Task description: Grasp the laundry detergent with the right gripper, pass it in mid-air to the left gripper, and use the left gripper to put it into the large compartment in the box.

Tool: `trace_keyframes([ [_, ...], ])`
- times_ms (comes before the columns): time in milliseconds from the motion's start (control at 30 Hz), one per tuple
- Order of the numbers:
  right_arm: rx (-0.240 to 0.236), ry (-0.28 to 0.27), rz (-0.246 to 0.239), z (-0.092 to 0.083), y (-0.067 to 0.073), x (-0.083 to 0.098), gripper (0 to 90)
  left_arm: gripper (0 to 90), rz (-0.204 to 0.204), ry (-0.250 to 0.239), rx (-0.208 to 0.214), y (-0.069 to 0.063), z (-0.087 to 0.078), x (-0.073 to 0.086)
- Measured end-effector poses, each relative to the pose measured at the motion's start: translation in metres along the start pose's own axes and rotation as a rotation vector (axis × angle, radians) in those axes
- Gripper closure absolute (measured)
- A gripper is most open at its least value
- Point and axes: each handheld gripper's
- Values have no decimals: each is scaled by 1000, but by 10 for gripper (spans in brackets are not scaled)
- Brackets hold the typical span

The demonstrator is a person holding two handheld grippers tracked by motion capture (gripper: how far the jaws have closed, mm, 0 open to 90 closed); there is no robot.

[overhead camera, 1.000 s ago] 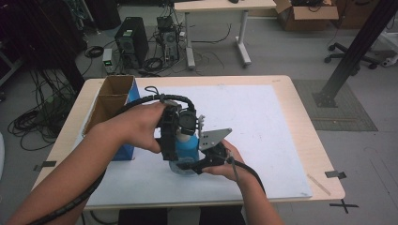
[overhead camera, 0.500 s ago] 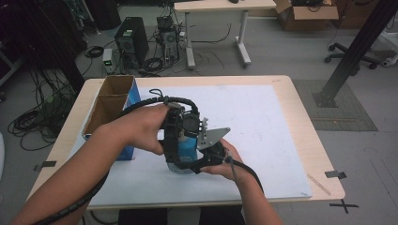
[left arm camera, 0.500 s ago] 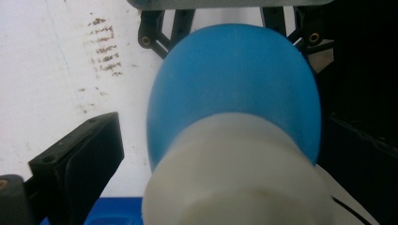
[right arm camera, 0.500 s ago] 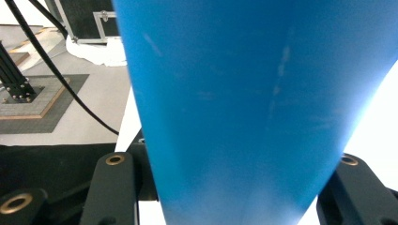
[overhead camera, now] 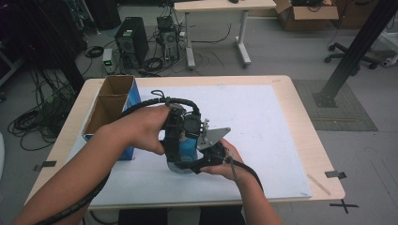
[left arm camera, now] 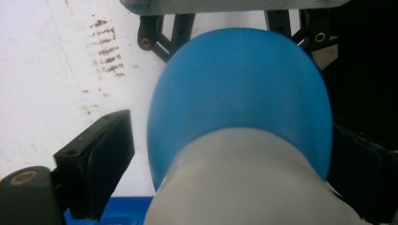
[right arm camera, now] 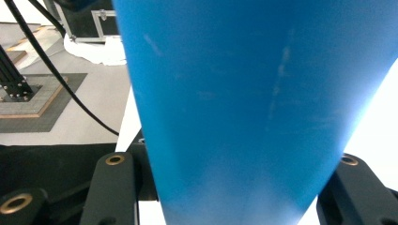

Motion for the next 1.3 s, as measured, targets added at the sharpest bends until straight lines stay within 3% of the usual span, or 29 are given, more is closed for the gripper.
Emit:
trace_keyframes([
  [300, 4, 0, -9, 1, 0, -2, 445, 200, 9, 1, 6, -1, -2, 0],
  [533, 0, 0, 6, 1, 1, -2, 445, 226, 10, 4, 14, -1, 0, 1],
  [1300, 4, 1, -8, 1, 0, -2, 445, 319, 20, -2, 11, -1, -3, -1],
])
Point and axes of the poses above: each handheld gripper's, and its own axes: z roughly forward along the jaws, x roughly out of its underside, y roughly to its left, and after that the axes turned 4 degrees about z, right-handed
